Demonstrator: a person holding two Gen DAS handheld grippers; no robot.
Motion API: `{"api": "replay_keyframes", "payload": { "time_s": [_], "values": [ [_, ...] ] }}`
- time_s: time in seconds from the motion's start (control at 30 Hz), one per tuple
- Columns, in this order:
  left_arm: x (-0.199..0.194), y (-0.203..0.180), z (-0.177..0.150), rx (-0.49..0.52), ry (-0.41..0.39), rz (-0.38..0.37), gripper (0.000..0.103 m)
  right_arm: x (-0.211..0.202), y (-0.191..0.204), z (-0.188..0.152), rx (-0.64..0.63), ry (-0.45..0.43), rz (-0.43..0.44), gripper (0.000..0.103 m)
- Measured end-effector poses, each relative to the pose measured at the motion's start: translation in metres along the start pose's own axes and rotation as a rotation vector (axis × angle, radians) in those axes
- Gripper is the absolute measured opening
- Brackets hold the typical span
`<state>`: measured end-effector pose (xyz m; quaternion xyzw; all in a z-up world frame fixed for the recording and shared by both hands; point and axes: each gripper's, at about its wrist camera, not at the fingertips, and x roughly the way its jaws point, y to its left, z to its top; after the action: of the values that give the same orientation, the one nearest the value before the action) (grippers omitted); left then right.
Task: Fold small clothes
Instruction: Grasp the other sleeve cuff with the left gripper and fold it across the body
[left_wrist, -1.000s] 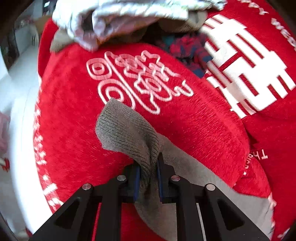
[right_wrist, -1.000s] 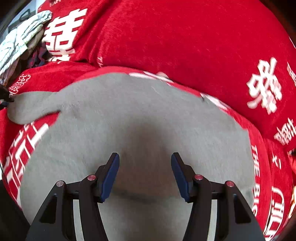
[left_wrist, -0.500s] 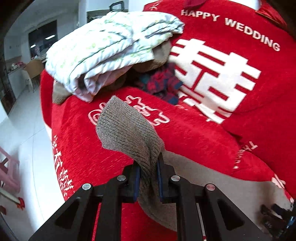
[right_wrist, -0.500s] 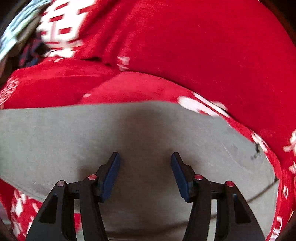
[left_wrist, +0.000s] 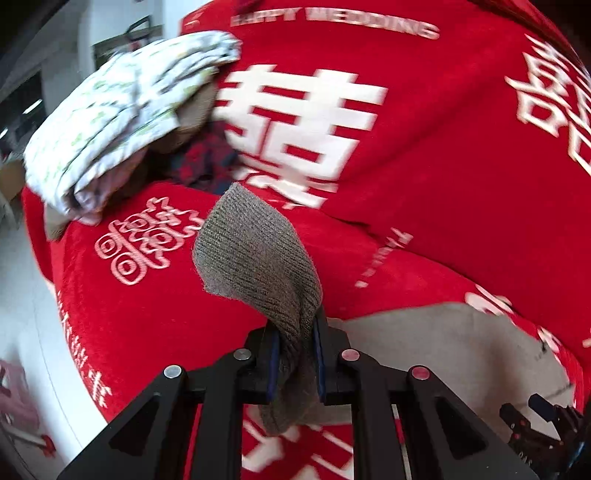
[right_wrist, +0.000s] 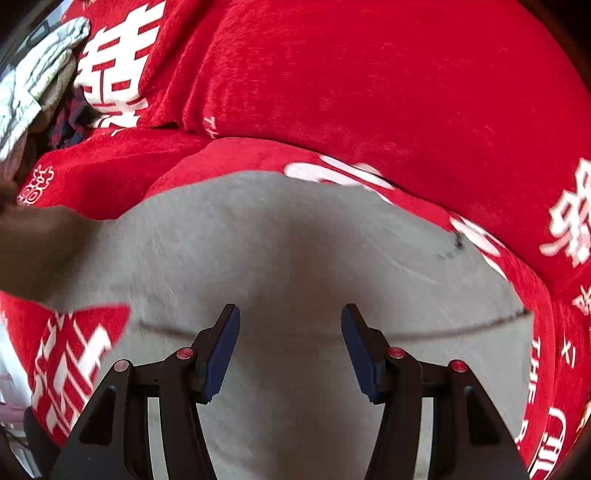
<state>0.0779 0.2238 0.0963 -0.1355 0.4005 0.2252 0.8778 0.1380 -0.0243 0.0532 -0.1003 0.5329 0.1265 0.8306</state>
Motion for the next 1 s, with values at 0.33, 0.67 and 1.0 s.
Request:
{"api": "replay_keyframes", "payload": {
  "time_s": [0.33,0.67,1.0],
  "values": [
    [-0.027,-0.102,-0.023,0.138,0.015,-0.064,0.016,-0.032,-0.068,-0.049,0.07,-0.032,-0.03,0.061],
    [-0.036,-0.154,-0.046,0.208,0.044,-0.102,0.016,-0.051,-0.12,-0.079,0.121,-0.055,-0.054,0.061],
    [-0.056,-0.219,-0.073,0.314,0.035,-0.122,0.016,-0.054,-0.164,-0.101,0.206,-0.061,-0.045,0.061]
  ]
}}
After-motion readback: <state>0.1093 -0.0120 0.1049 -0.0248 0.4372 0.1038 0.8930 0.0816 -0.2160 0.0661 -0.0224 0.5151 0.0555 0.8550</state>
